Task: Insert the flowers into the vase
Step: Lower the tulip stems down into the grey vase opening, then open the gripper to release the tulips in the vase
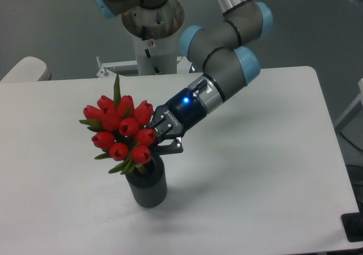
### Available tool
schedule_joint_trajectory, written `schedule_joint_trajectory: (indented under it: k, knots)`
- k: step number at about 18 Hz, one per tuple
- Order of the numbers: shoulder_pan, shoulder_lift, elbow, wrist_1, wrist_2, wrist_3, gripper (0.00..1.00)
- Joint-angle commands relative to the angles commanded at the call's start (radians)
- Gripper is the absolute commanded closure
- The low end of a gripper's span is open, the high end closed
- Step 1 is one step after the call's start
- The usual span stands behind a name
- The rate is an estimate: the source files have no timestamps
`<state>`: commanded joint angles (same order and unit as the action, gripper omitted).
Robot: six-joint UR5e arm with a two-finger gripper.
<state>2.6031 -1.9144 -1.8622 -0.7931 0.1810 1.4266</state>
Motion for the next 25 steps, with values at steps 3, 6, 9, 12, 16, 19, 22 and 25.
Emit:
schedule_joint_trajectory:
  k: [3, 6, 9, 12, 16, 19, 22, 25]
  knots:
    - [0.002, -0.018, -0.002, 0.0, 0.0, 0.012, 0.76]
    - [0.005, -0.029, -0.002, 0.0, 0.0, 0.014, 0.76]
    - [0.006, -0.035, -0.003, -0.002, 0.0, 0.015, 0.76]
    - [0.009, -0.045, -0.008, 0.0, 0.0, 0.023, 0.75]
    - [0.02, -0.052, -0.02, 0.0, 0.0, 0.045, 0.72]
    - [0.02, -0.054, -0.028, -0.002, 0.0, 0.041, 0.5]
    - [0.02, -0.052, -0.029, -0.002, 0.0, 0.037, 0.27]
    - [0.023, -0.051, -0.031, -0.002, 0.0, 0.034, 0.1]
